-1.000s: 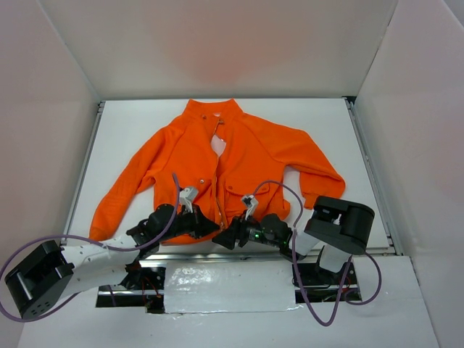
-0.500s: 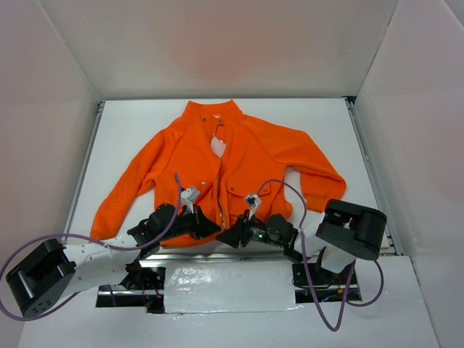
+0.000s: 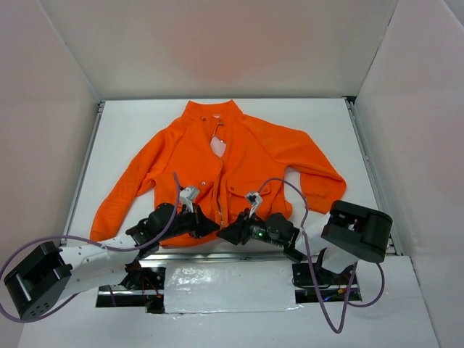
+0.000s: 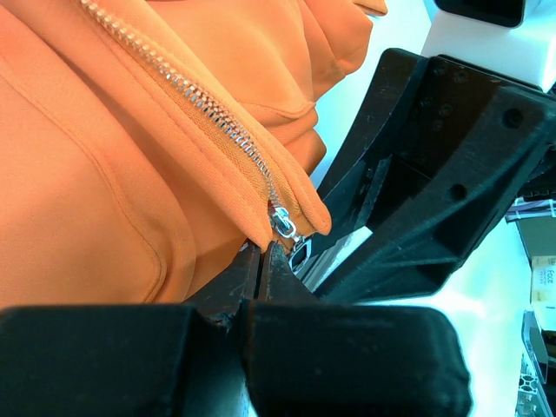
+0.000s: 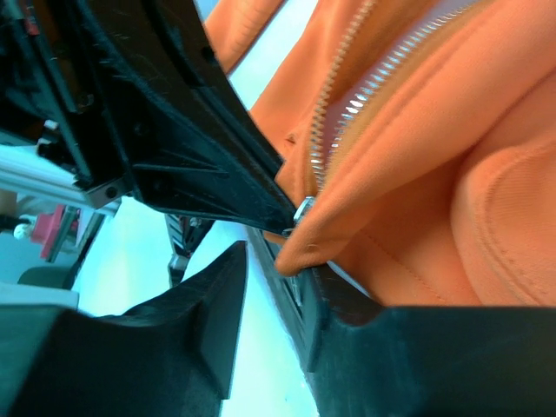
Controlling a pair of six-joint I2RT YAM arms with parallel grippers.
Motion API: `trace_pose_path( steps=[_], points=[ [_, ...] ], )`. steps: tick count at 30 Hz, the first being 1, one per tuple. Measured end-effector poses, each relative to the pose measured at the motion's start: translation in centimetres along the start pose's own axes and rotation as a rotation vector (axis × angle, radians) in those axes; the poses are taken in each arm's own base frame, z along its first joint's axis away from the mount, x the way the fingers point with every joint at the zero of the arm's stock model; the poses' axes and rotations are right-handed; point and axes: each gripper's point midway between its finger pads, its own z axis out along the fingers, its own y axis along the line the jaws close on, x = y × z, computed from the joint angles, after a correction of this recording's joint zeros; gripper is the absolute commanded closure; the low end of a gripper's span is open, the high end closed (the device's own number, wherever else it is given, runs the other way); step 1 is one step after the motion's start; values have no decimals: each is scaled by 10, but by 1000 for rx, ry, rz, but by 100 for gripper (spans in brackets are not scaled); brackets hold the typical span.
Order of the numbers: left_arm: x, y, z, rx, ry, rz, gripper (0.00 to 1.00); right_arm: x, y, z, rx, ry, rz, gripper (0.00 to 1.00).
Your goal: Zip up the jacket
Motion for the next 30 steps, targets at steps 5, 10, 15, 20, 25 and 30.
trace_pose_path(
  steps=[5,10,15,20,25,30],
  points=[
    [1,1,0,-5,3,-1,100,1,-3,0,22,7,21,63],
    [0,2,0,-9,-1,-1,100,0,-1,0,21,3,38,59],
    [-1,1,1,-7,-5,0,100,-2,0,0,24,-1,45,66],
    [-1,1,2,-8,-2,-1,100,-1,-5,-1,48,1,49,71],
    [0,2,2,-9,-1,-1,100,-1,-5,-1,47,3,54,64],
    [0,2,2,-14,0,-1,100,0,-5,-1,46,5,61,63]
  ],
)
